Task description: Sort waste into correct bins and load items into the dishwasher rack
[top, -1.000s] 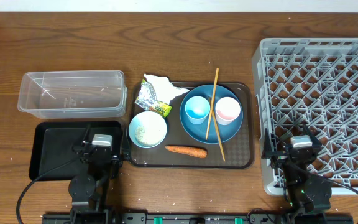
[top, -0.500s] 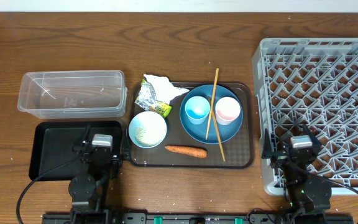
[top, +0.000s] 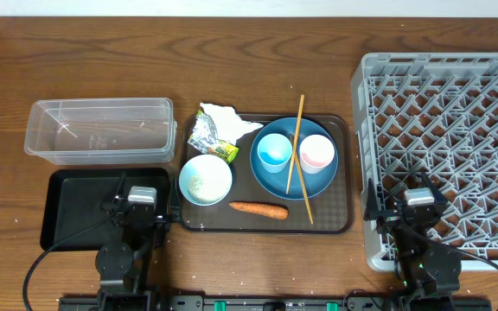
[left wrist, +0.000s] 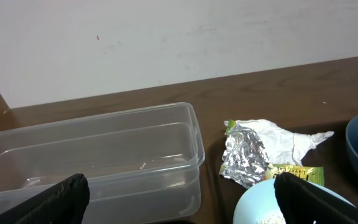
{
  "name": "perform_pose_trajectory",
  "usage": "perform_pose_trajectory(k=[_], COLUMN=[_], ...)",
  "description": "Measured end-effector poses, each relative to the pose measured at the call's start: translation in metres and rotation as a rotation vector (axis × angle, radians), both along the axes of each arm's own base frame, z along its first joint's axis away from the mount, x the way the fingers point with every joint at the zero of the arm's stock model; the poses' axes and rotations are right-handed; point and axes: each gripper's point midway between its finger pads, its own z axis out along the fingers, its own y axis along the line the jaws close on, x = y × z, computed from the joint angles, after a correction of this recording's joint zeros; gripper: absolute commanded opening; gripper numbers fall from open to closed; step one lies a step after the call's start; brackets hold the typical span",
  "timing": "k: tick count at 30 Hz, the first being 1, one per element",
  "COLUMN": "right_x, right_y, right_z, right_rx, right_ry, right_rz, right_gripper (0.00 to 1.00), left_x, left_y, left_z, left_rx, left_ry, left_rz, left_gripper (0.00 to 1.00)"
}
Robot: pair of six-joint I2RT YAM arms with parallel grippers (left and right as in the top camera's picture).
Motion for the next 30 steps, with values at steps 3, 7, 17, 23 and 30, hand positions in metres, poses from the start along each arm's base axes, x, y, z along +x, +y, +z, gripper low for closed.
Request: perform_pose_trajectory(k=[3, 7, 17, 23, 30], right_x=[0.0, 0.0, 0.0, 0.0, 0.0], right_y=[0.0, 0.0, 0.0, 0.0, 0.0], right_z=[0.0, 0.0, 0.0, 0.0, 0.0], right_rx=[0.0, 0.0, 0.0, 0.0, 0.0], right_ry=[0.0, 0.0, 0.0, 0.0, 0.0], right_rz=[0.0, 0.0, 0.0, 0.0, 0.0], right_gripper=[0.99, 0.99, 0.99, 0.99, 0.99], left_x=[0.0, 0.0, 0.0, -0.002, -0.003], left_y=[0.0, 0.0, -0.004, -0.017, -0.024], left_z=[0.0, 0.0, 0.0, 0.003, 0.004], left_rx=[0.0, 0.0, -0.024, -0.181, -0.274], left_ry=[0.0, 0.0, 0.0, 0.009, 0.021], left_rz=[0.0, 0.0, -0.019, -0.083, -0.115], left_gripper=[0.98, 0.98, 0.98, 0.98, 0.98])
